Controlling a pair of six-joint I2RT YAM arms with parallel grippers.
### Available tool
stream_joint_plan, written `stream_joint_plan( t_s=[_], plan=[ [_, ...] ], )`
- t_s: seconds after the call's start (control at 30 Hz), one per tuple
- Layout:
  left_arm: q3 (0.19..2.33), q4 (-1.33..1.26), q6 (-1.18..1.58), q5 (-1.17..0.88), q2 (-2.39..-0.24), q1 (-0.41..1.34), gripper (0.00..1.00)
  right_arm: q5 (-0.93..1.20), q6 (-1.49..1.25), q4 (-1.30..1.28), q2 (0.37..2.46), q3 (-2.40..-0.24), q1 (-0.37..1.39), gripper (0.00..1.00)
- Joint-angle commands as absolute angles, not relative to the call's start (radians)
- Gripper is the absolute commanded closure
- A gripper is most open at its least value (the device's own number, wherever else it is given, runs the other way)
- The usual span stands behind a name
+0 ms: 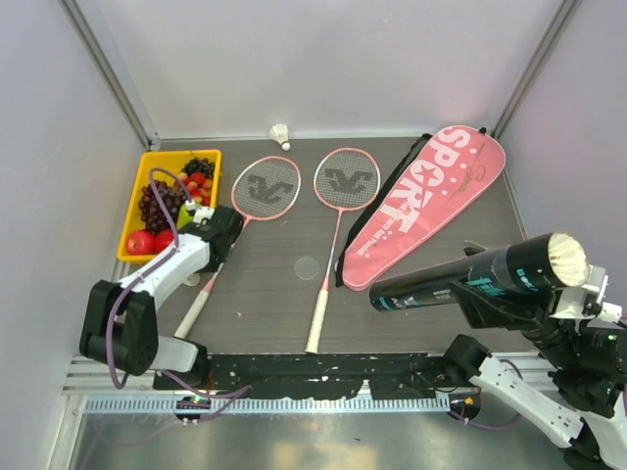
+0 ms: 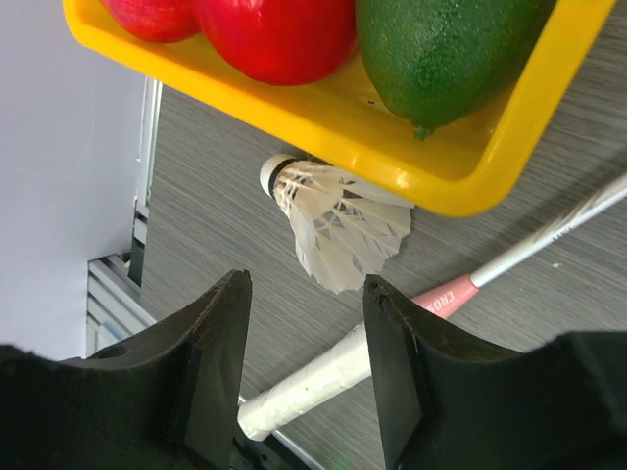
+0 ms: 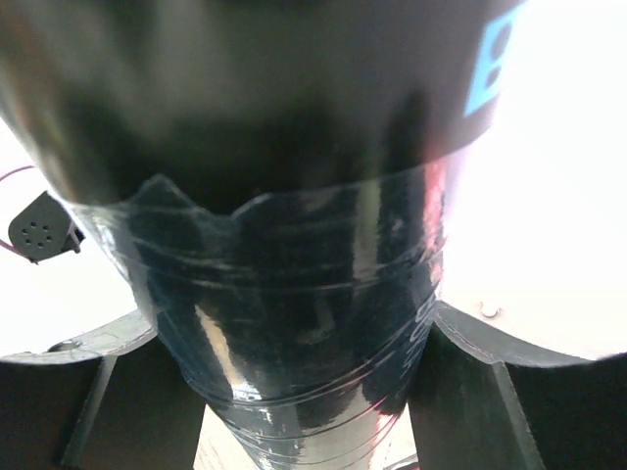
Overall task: Pack up the badminton gear
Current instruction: Pick up the shuttlecock at the center of the board.
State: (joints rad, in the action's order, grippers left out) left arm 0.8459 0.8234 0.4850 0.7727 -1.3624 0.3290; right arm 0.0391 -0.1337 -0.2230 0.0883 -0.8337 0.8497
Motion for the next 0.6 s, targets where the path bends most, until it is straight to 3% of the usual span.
stream_joint_plan(
  t_s=[0.0, 0.13, 0.43, 0.57],
  plan=[
    [0.905, 0.821, 0.445, 0.782, -1.41, 0.29, 0.48, 0.015, -0.1, -0.21, 0.061, -0.897, 0.851, 0.95],
    [0.917, 0.83, 0.42, 0.792, -1.46, 0.272, 0.54, 0.003, -0.077, -0.236, 0.054, -0.923, 0.851, 0.95],
    [0.946, 0.839, 0.383, 0.725, -1.538, 0.252, 0.56, -0.04, -0.045, -0.271, 0.04, -0.957, 0.853, 0.95],
    [0.985, 0.87, 0.382, 0.733, -1.607, 0.238, 0.64, -0.051, -0.028, -0.29, 0.034, -0.969, 0.853, 0.95]
  ],
)
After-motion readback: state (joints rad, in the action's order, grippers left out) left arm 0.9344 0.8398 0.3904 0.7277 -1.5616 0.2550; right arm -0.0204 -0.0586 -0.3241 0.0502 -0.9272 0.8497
